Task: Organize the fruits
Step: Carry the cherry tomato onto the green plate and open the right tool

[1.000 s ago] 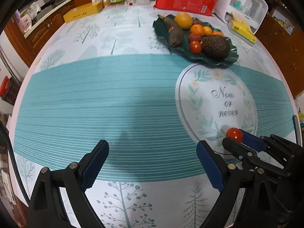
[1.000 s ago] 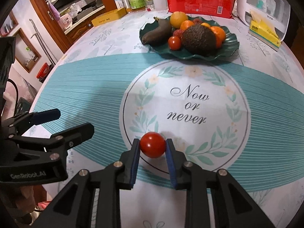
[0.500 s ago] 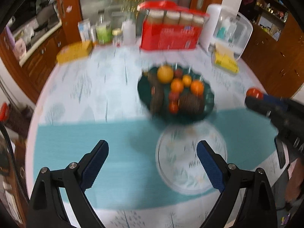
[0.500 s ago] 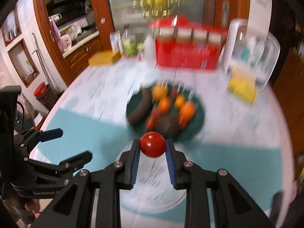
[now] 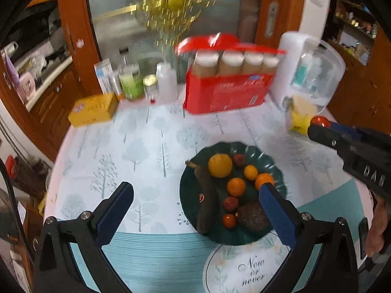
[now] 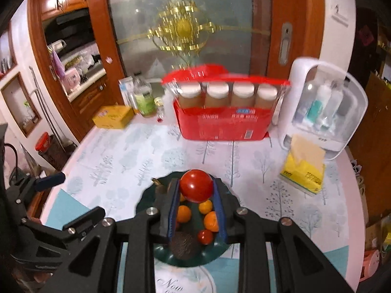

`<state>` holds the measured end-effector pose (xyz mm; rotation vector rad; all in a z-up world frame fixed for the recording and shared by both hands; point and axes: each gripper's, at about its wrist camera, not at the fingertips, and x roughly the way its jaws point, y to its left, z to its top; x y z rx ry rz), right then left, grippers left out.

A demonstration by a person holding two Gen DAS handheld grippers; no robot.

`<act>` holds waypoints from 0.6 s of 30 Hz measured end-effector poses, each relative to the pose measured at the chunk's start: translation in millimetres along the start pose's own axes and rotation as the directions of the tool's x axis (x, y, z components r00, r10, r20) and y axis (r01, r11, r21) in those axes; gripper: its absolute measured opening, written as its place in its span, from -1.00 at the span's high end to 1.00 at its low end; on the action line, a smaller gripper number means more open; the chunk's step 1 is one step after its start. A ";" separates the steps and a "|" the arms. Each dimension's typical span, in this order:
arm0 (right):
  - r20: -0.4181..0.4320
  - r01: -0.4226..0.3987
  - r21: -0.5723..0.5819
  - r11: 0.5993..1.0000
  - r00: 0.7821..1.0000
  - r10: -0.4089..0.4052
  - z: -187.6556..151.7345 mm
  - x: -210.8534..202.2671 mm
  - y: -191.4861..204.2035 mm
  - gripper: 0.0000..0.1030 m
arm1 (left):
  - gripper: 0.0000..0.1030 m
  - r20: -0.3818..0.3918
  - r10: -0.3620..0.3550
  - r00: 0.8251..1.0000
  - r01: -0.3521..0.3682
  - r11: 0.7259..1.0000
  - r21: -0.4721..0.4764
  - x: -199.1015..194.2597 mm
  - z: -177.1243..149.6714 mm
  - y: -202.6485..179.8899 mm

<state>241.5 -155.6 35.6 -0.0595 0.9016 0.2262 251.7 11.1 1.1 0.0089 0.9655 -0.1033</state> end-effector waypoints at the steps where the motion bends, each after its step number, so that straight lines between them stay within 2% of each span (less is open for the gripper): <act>1: -0.022 -0.003 0.000 1.000 1.000 0.003 -2.7 15.4 -1.9 0.47 | -0.98 -0.025 -0.007 1.000 0.007 1.000 -0.014 14.8 0.5 1.5; 5: -0.104 -0.022 -0.003 1.000 0.994 0.022 -22.8 68.8 -7.1 0.47 | -0.98 -0.111 -0.027 0.993 0.020 0.998 -0.066 68.7 -8.2 8.2; 9: -0.178 -0.038 -0.025 0.999 0.983 0.033 -46.2 114.1 -7.0 0.47 | -0.98 -0.150 -0.036 0.988 0.023 0.996 -0.091 104.9 -17.8 10.2; 13: -0.225 -0.048 -0.038 0.998 0.974 0.038 -63.1 146.6 -7.7 0.47 | -0.98 -0.164 -0.046 0.985 0.029 0.994 -0.104 128.6 -25.5 11.2; 18: -0.237 -0.062 -0.045 0.997 0.970 0.050 -71.5 162.2 -7.4 0.47 | -0.98 -0.174 -0.054 0.983 0.034 0.992 -0.118 142.4 -31.9 11.7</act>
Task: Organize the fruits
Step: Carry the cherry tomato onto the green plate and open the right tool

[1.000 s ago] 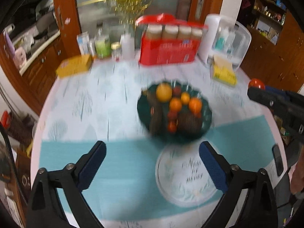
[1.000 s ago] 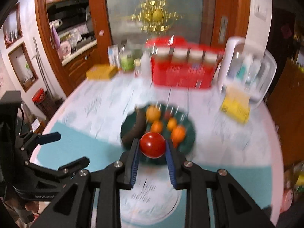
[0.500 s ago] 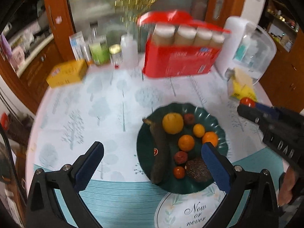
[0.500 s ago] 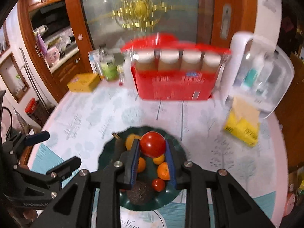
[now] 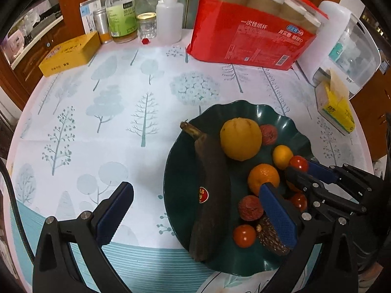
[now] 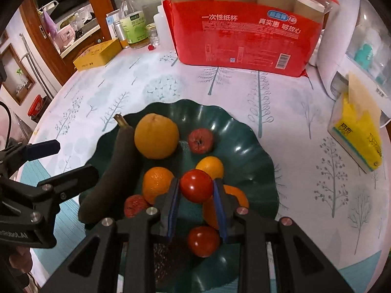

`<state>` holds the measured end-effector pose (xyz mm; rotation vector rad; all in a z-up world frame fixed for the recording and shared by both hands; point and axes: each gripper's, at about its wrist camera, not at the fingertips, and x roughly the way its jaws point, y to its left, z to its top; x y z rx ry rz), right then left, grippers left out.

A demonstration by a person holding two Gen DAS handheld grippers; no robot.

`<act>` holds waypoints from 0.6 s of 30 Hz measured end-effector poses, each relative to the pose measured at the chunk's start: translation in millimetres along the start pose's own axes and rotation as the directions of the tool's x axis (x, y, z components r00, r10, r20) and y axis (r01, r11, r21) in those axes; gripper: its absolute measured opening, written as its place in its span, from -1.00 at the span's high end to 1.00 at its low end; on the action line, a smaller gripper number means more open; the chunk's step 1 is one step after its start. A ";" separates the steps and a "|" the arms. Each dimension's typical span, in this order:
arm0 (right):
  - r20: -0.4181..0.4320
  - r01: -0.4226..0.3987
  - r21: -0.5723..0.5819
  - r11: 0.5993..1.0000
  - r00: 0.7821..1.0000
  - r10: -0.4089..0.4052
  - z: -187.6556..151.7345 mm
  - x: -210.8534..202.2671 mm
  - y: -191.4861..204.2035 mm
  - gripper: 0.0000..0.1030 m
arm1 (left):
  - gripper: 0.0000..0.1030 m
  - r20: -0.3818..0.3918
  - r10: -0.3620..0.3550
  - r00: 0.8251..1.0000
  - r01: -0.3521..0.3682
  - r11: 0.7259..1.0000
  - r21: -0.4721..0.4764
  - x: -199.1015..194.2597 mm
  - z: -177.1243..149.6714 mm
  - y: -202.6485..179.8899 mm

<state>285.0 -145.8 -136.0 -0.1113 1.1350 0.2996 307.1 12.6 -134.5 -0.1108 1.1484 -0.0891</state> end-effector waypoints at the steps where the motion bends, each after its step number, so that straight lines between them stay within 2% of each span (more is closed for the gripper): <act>1: 0.002 0.002 -0.006 1.000 1.000 -0.002 -0.7 1.0 0.7 0.46 | -0.98 -0.001 -0.001 1.000 0.001 1.000 -0.002 1.8 -0.8 0.2; 4: 0.017 -0.021 -0.019 1.000 1.000 0.021 -4.4 0.4 3.1 0.40 | -0.98 -0.002 -0.006 1.000 0.006 1.000 -0.009 3.0 -2.0 1.6; 6: 0.032 -0.032 -0.021 0.999 0.999 0.032 -5.0 -1.8 3.4 0.21 | -0.98 -0.001 -0.009 1.000 0.009 1.000 -0.017 3.0 -2.4 3.0; 8: 0.054 -0.041 -0.025 0.999 0.998 0.043 -5.9 -5.9 4.9 0.16 | -0.98 0.000 -0.015 1.000 0.015 1.000 -0.025 1.6 -3.7 3.7; 18: 0.078 -0.034 -0.003 0.999 0.996 0.034 -12.1 -22.4 9.6 0.15 | -0.98 0.023 -0.015 1.000 0.015 1.000 -0.021 -24.0 -15.3 -0.5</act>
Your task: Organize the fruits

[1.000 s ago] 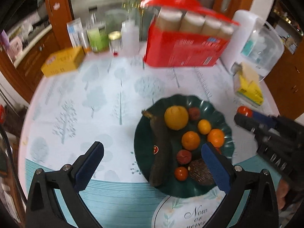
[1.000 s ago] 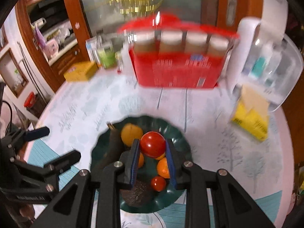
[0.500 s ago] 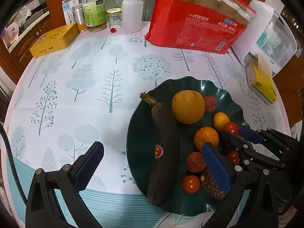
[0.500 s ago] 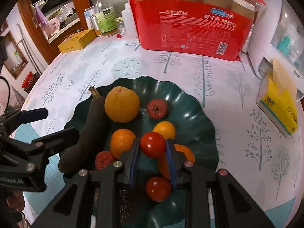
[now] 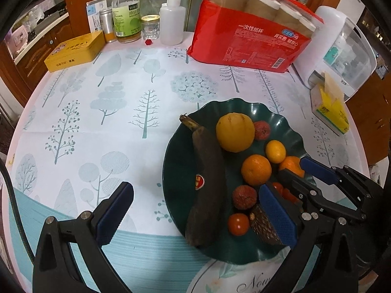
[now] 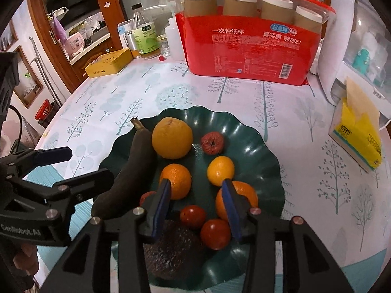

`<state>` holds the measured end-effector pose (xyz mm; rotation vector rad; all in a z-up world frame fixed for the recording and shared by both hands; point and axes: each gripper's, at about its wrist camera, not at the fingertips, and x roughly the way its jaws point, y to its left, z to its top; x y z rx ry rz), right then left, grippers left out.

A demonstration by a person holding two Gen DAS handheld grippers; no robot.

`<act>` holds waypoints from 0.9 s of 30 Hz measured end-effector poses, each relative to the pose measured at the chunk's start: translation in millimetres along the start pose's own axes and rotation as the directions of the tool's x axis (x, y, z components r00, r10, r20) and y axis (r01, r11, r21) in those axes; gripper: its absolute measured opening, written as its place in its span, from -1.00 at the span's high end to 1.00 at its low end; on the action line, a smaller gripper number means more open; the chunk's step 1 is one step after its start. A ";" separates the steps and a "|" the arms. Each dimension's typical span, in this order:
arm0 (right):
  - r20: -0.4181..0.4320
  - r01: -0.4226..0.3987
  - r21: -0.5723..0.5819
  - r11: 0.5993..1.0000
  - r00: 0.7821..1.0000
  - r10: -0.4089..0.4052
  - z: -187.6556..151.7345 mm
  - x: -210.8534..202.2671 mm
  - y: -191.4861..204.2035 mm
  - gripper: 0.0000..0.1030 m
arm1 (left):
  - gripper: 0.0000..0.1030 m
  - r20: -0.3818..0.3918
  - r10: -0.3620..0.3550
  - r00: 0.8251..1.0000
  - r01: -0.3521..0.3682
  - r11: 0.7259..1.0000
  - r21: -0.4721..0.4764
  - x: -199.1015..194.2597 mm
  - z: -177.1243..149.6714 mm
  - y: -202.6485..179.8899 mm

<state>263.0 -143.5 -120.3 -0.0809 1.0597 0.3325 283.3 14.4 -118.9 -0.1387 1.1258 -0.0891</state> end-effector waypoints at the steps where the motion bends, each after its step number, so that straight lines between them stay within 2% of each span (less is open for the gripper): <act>1: 0.003 0.001 0.003 1.000 1.000 -0.001 -0.3 -3.5 0.6 0.15 | -0.98 0.004 -0.004 1.000 0.004 1.000 0.002 -5.1 -1.1 -1.1; 9: 0.037 0.041 0.044 0.998 0.998 -0.043 -4.7 -48.3 6.6 0.15 | -0.98 0.057 -0.046 0.997 0.045 0.999 0.031 -54.6 -14.4 -11.9; 16: 0.038 0.053 0.126 0.991 0.998 -0.058 -23.2 -89.7 13.0 0.15 | -0.98 0.092 -0.068 0.993 0.063 0.997 0.051 -101.5 -39.0 -17.5; 27: 0.082 0.065 0.177 0.982 0.993 -0.081 -58.1 -155.7 37.7 0.15 | -0.98 0.162 -0.019 0.987 0.008 0.998 0.069 -173.2 -86.9 -16.5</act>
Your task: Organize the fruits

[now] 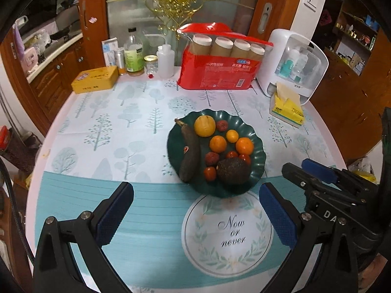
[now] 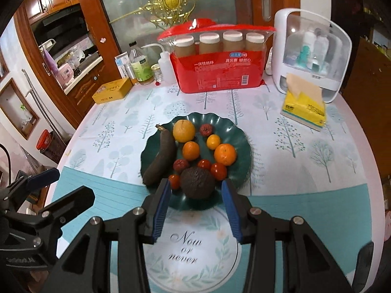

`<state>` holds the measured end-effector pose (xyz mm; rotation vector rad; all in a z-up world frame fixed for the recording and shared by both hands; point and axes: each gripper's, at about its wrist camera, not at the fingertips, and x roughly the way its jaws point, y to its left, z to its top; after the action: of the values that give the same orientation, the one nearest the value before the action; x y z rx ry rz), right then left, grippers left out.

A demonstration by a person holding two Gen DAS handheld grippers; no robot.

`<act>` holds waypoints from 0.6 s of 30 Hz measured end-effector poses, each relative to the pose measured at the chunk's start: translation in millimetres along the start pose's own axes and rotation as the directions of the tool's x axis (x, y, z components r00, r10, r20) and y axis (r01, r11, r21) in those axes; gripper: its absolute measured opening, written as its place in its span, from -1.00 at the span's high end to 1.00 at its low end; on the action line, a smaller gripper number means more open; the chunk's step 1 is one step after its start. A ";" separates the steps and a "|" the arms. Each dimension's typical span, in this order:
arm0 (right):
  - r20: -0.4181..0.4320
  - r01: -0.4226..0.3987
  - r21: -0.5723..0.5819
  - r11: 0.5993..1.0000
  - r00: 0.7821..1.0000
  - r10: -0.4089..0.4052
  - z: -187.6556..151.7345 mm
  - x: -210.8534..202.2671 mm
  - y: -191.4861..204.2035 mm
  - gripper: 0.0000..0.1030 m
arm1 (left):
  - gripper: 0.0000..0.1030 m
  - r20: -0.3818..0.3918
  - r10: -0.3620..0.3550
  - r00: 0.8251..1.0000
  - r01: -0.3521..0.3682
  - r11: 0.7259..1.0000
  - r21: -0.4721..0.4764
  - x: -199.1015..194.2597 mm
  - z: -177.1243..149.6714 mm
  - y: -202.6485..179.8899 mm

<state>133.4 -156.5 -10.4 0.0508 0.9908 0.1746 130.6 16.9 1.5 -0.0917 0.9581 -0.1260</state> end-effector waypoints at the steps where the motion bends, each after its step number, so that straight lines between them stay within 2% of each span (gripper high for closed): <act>1: 0.005 0.003 0.000 1.000 1.000 -0.003 -3.9 -5.7 2.2 0.15 | -0.98 0.005 0.009 1.000 -0.009 1.000 0.003 -6.6 -4.4 0.6; 12: 0.026 0.008 0.009 1.000 1.000 -0.009 -50.3 -53.3 28.0 0.14 | -0.98 0.033 0.091 0.995 -0.091 0.996 0.007 -46.3 -54.3 7.0; 18: 0.062 0.054 0.017 0.998 0.997 -0.055 -71.8 -72.4 32.7 0.07 | -0.98 0.027 0.097 0.995 -0.098 0.995 0.006 -55.9 -74.9 4.3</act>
<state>30.6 -139.2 14.2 0.0424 0.9303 0.1145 37.7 27.7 3.3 -0.0394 0.9333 -0.0385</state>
